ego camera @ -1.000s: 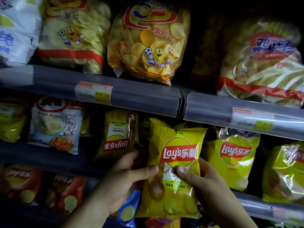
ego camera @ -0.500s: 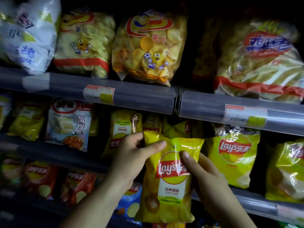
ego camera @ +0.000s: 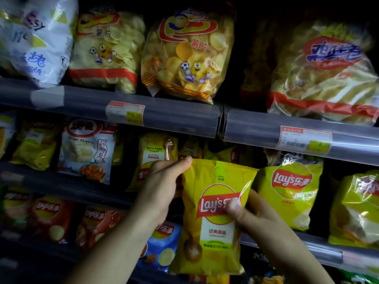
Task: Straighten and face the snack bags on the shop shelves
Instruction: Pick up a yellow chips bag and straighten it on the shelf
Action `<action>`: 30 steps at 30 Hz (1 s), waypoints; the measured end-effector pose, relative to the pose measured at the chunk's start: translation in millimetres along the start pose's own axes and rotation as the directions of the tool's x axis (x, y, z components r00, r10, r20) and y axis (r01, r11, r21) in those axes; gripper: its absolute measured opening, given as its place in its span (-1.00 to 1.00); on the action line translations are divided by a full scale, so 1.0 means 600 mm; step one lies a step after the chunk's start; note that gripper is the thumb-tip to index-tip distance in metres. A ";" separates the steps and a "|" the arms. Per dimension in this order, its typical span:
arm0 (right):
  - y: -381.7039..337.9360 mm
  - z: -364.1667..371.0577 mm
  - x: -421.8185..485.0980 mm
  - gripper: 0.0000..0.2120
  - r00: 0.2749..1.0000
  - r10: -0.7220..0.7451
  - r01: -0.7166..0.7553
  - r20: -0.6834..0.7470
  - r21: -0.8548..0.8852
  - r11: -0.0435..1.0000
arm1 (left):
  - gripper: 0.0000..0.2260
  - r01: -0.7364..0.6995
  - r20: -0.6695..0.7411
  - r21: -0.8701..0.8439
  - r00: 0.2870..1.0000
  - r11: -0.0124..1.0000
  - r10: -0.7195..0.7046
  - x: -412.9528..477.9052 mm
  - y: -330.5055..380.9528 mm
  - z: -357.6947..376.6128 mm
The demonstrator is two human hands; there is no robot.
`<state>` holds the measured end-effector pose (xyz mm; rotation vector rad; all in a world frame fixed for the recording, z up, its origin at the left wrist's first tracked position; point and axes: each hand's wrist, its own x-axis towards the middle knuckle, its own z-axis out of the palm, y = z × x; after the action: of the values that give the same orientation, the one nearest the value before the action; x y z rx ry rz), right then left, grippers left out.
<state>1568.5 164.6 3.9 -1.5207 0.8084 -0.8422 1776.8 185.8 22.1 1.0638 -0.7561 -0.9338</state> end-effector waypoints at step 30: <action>0.034 0.084 0.037 -0.36 0.674 -0.663 0.368 -0.324 -0.631 0.683 | -0.47 -0.308 0.133 0.801 0.928 0.514 0.348 0.003 -0.069 -0.028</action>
<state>1622.3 168.7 -18.8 -2.1075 1.0629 -1.6591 1781.3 182.3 -22.0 1.6554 -1.3697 -0.1662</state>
